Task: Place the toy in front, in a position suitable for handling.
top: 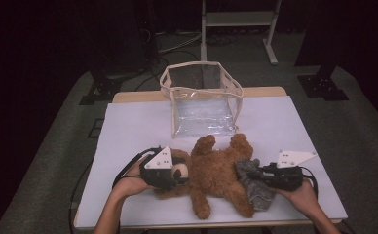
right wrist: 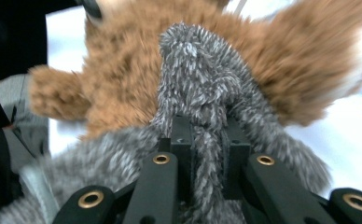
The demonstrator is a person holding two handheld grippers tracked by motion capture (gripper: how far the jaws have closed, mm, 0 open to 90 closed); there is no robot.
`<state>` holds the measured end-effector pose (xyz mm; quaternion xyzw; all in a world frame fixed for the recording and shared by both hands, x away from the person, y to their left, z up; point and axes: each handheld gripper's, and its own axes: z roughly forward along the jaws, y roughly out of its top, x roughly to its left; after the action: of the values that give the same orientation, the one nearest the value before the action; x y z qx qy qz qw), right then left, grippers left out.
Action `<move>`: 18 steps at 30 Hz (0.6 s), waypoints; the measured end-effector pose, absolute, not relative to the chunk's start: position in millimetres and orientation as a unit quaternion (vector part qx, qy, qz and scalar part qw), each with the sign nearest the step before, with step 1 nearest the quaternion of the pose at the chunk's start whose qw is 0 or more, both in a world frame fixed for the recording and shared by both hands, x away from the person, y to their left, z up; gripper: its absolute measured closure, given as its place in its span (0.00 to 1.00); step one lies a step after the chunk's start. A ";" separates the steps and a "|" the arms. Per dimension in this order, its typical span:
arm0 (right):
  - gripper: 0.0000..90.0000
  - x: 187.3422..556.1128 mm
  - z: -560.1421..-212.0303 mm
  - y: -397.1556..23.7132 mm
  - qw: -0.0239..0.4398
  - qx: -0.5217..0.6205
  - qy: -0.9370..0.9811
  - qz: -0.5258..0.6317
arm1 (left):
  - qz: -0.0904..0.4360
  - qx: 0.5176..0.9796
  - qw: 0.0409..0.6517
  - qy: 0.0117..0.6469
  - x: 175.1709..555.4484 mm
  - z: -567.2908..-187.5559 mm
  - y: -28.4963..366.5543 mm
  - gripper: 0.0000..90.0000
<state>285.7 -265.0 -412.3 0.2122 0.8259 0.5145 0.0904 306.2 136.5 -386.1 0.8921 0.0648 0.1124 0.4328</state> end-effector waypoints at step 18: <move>0.87 326.8 -371.4 -186.8 0.119 0.137 0.862 0.473 | 0.110 0.893 0.432 0.057 305.4 -387.3 134.2 0.41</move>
<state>326.8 -186.8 -371.4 0.1367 0.8622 0.4730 0.1189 305.4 134.2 -387.3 0.8934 0.0571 0.1100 0.4319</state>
